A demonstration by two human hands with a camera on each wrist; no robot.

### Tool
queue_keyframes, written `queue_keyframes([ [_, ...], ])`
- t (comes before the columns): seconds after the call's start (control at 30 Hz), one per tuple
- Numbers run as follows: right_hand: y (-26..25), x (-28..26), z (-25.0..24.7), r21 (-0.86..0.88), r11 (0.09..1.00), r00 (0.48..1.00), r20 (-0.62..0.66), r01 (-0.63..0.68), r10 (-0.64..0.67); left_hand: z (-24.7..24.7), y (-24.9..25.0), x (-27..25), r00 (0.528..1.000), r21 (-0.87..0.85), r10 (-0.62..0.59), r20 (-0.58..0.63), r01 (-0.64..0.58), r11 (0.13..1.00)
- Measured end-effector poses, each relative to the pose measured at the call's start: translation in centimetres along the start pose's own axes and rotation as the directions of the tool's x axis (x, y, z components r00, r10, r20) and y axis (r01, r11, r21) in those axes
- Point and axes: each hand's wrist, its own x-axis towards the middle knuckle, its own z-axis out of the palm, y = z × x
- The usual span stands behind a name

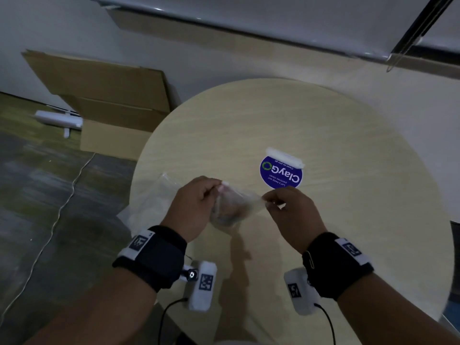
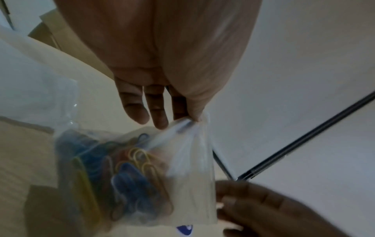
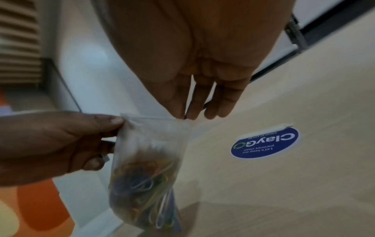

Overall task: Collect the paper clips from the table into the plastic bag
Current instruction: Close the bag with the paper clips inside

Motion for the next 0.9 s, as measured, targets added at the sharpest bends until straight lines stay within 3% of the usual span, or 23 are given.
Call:
queue_keyframes([
  [0.1, -1.2, 0.4, 0.8, 0.047, 0.994, 0.994, -0.052, 0.103, -0.101, 0.1, -0.2, 0.3, 1.000, 0.106, 0.012, 0.027, -0.015, 0.994],
  [0.2, -3.0, 1.1, 1.7, 0.117, 0.975, 0.982, -0.023, 0.187, -0.186, 0.3, -0.3, 0.5, 1.000, 0.057, -0.011, -0.024, 0.013, 0.998],
  [0.33, -4.0, 1.9, 2.8, 0.186, 0.974, 0.992, -0.020, 0.129, -0.128, 0.6, 0.2, 0.7, 0.993, -0.088, -0.099, -0.064, 0.093, 0.992],
  [0.5, -3.8, 2.3, 3.2, 0.234, 0.972, 1.000, 0.017, 0.010, -0.014, 0.9, 0.5, 0.6, 0.990, -0.107, -0.131, -0.045, 0.125, 0.986],
  [0.63, -3.5, 2.3, 3.5, 0.269, 0.963, 1.000, 0.018, -0.002, -0.003, 1.0, 0.7, 0.5, 0.991, -0.122, -0.130, -0.034, 0.125, 0.985],
  [0.9, -1.7, 0.9, 3.0, 0.148, 0.989, 0.997, 0.075, 0.021, -0.032, 1.0, 0.0, 0.5, 0.985, -0.144, -0.165, -0.050, 0.156, 0.977],
])
